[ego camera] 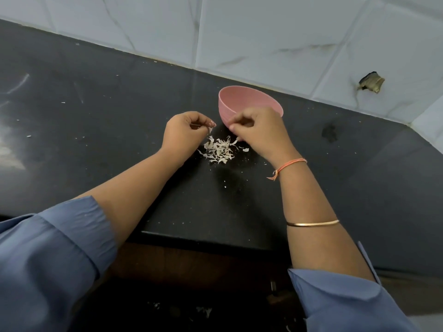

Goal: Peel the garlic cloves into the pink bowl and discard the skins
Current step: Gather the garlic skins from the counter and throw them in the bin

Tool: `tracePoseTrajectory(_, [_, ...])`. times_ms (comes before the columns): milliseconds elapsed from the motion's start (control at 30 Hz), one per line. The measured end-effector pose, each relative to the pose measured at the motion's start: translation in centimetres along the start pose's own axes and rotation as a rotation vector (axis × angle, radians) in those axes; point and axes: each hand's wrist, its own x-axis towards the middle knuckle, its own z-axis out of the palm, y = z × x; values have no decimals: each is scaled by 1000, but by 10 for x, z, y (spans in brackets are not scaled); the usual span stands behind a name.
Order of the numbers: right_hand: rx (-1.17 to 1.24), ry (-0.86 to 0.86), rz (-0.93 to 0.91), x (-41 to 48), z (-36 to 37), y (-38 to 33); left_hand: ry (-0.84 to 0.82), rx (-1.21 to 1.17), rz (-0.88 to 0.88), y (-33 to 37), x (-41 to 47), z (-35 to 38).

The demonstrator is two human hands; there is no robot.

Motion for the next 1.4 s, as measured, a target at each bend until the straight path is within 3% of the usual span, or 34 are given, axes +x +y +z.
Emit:
tracePoseTrajectory(133, [-166,-274,-55,-6,13,-2,5,-12,4,0,0,-1])
tracePoseTrajectory(267, [-356,-378,-83,-5,31,7,17,-69,-16,-1,1,-2])
tracePoseTrajectory(433, [-278,-305,-54,-8,27,10,27,-106,-31,-4,2,-2])
tracePoseTrajectory(700, [-106,21,11,-11,14,6,29,-314,-46,-3,2,-4])
tracePoseTrajectory(867, [-193,-124,11,-10,15,1,61,-575,-202,0,5,-11])
tracePoseTrajectory(1033, [-72,45,-8,-11,17,-3,88,-719,-318,3,9,-14])
tracePoseTrajectory(1167, [-45,-126,52,-10,11,-2,88,-795,-354,6,10,-16])
tracePoseTrajectory(1300, [-20,-112,113,-10,5,6,82,-824,-348,8,9,-17])
tracePoseTrajectory(1400, [-80,-216,141,-13,1,9,81,-834,-346,9,8,-17])
